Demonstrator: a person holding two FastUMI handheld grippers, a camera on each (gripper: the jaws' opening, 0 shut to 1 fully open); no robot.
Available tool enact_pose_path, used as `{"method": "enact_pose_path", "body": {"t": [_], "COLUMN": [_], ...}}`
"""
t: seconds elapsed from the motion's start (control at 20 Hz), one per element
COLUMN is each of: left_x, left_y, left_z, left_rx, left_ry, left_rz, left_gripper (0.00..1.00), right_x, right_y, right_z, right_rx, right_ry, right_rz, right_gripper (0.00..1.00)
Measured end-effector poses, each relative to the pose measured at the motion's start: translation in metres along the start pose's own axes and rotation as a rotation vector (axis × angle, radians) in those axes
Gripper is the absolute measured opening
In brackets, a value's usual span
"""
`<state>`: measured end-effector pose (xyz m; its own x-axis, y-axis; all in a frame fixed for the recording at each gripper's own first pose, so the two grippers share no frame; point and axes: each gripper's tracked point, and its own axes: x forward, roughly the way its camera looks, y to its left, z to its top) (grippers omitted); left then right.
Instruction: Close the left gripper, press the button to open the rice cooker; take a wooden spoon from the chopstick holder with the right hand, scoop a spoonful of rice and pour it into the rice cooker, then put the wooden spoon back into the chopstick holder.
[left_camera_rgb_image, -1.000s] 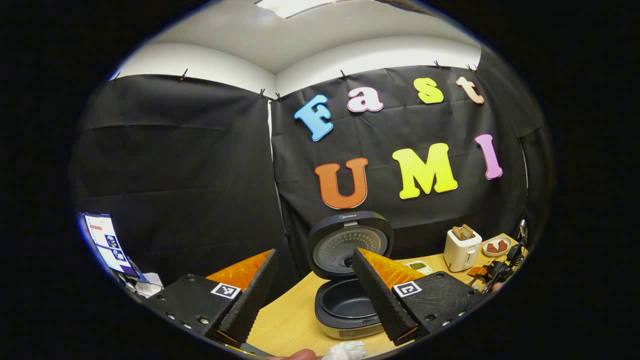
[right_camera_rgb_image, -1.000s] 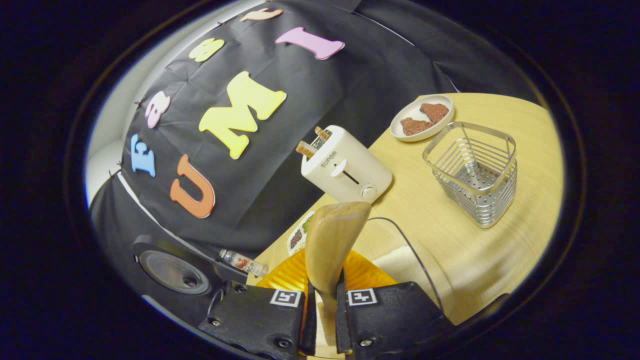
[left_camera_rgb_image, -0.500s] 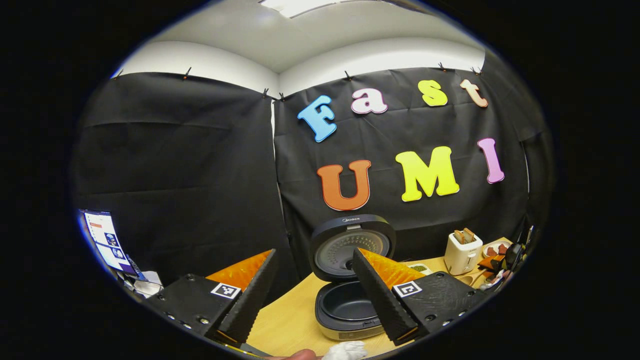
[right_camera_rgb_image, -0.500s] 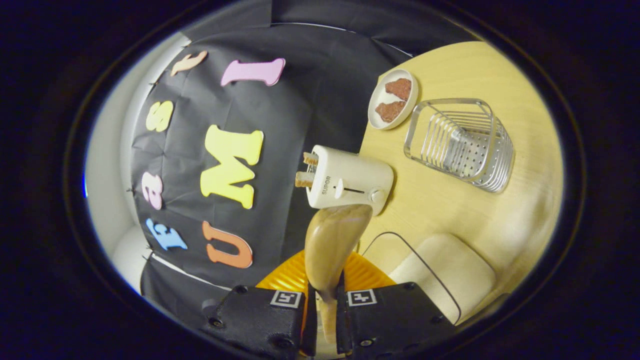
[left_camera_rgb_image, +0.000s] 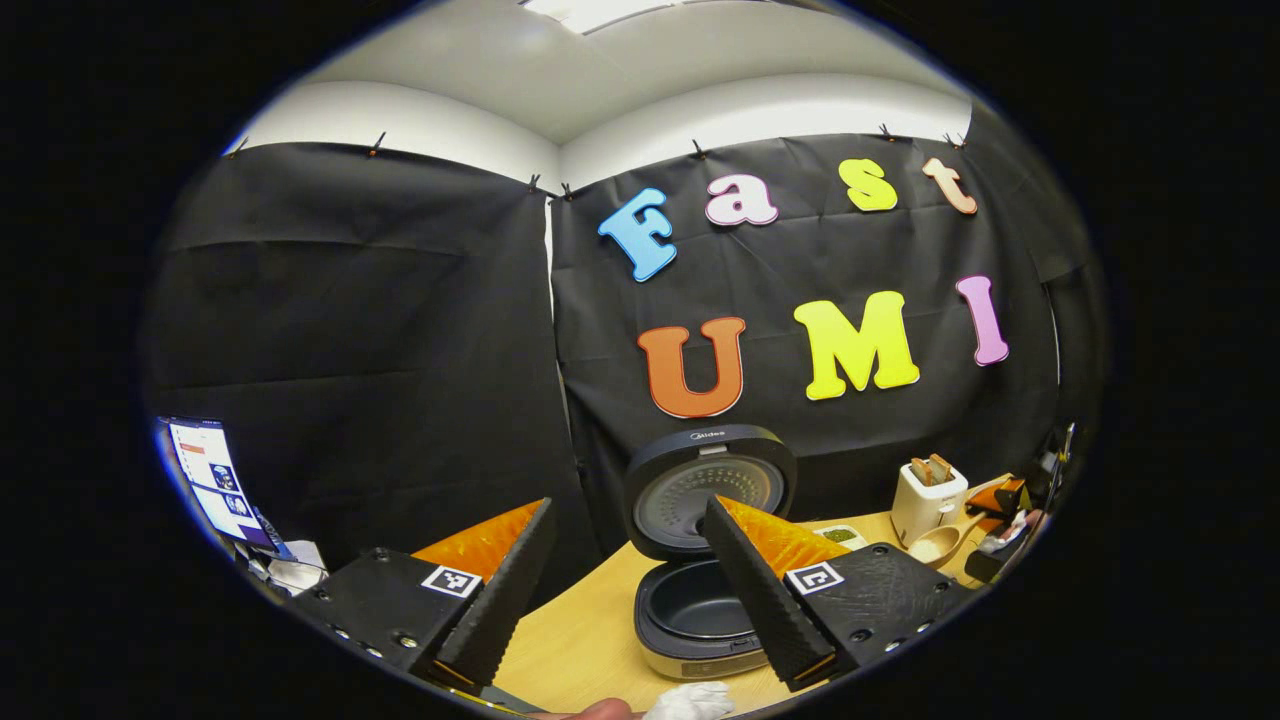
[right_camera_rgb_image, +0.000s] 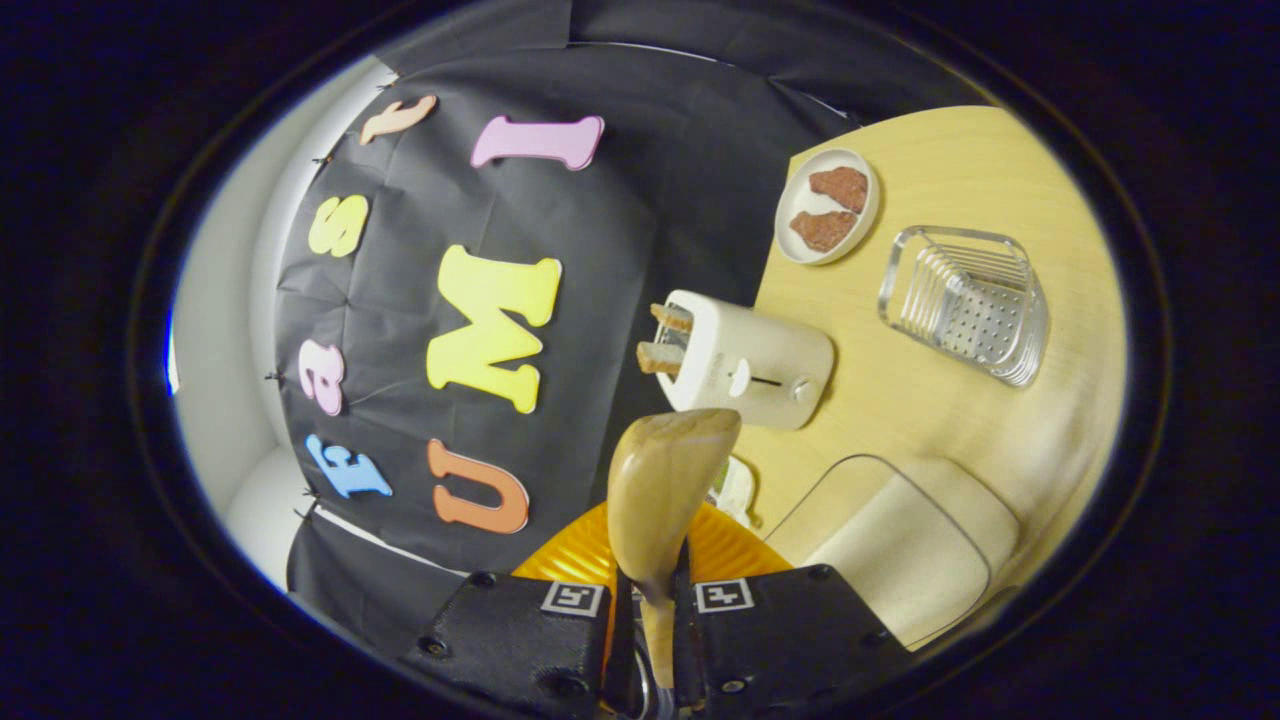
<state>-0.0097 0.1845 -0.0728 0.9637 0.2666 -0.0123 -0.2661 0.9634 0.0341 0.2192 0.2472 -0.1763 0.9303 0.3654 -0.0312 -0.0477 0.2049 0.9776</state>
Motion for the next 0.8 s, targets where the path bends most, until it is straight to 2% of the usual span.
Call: {"method": "enact_pose_path", "body": {"t": [0.2, 0.4, 0.6, 0.8], "left_x": [-0.003, -0.005, -0.009, -0.010], "left_y": [0.012, 0.026, 0.040, 0.056], "left_z": [-0.004, -0.009, -0.017, -0.025], "left_rx": [-0.011, -0.017, -0.016, -0.022], "left_ry": [0.006, 0.007, 0.020, 0.041], "left_rz": [0.022, 0.049, 0.077, 0.105], "left_gripper": [0.95, 0.95, 0.95, 0.95], "right_x": [0.007, 0.019, 0.036, 0.049], "right_y": [0.060, 0.103, 0.110, 0.099], "right_z": [-0.030, -0.088, -0.147, -0.194], "right_rx": [0.011, -0.030, -0.008, -0.057], "right_ry": [0.041, 0.115, 0.182, 0.223], "right_rz": [0.055, 0.095, 0.098, 0.073], "right_gripper": [0.20, 0.20, 0.20, 0.20]}}
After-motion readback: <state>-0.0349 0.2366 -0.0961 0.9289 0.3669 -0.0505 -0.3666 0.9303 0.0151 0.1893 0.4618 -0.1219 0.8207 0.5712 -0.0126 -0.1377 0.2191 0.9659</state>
